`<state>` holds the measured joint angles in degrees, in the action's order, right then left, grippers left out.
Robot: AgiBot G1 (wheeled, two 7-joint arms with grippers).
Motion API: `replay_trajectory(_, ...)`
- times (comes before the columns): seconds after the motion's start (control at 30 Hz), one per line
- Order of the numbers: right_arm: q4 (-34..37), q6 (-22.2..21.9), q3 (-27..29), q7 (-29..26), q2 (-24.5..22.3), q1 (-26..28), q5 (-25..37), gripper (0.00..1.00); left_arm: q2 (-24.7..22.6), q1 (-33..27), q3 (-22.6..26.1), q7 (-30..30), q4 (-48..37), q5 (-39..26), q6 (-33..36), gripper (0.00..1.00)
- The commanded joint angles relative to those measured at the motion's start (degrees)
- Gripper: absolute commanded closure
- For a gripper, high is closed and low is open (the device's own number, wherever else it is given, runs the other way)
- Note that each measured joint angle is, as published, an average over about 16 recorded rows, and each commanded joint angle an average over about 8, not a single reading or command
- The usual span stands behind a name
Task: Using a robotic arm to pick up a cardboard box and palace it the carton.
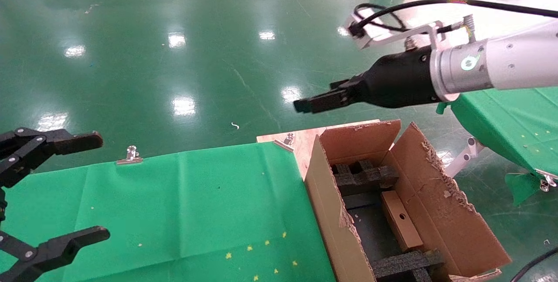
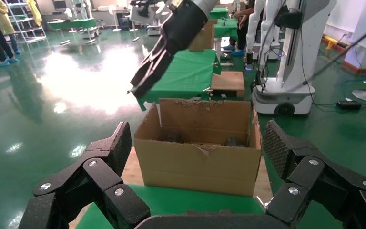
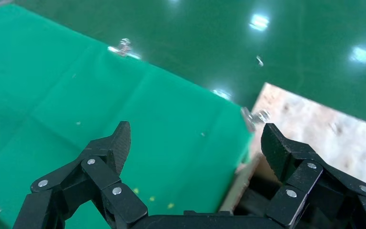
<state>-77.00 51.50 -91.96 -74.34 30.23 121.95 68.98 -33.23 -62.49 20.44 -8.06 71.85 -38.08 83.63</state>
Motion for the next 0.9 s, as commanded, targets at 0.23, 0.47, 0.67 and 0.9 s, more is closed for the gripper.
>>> replay_trajectory(0.23,0.52,5.24,11.64,9.75,0.73,-9.25,-4.16,0.00,0.00,0.00,0.00,0.00,0.00,0.00,0.00,0.00)
replay_trajectory(0.47,0.99,9.86,21.89,18.33,1.38,-17.41,-7.82,0.00,0.00,0.00,0.01,0.00,0.00,0.00,0.00,0.00)
replay_trajectory(0.67,1.38,13.80,30.65,25.67,1.93,-24.37,-10.95,0.00,0.00,0.00,0.01,0.00,0.00,0.00,0.00,0.00)
replay_trajectory(0.9,1.84,18.42,40.91,34.26,2.58,-32.53,-14.61,0.00,0.00,0.00,0.01,0.01,0.00,0.01,0.00,0.00)
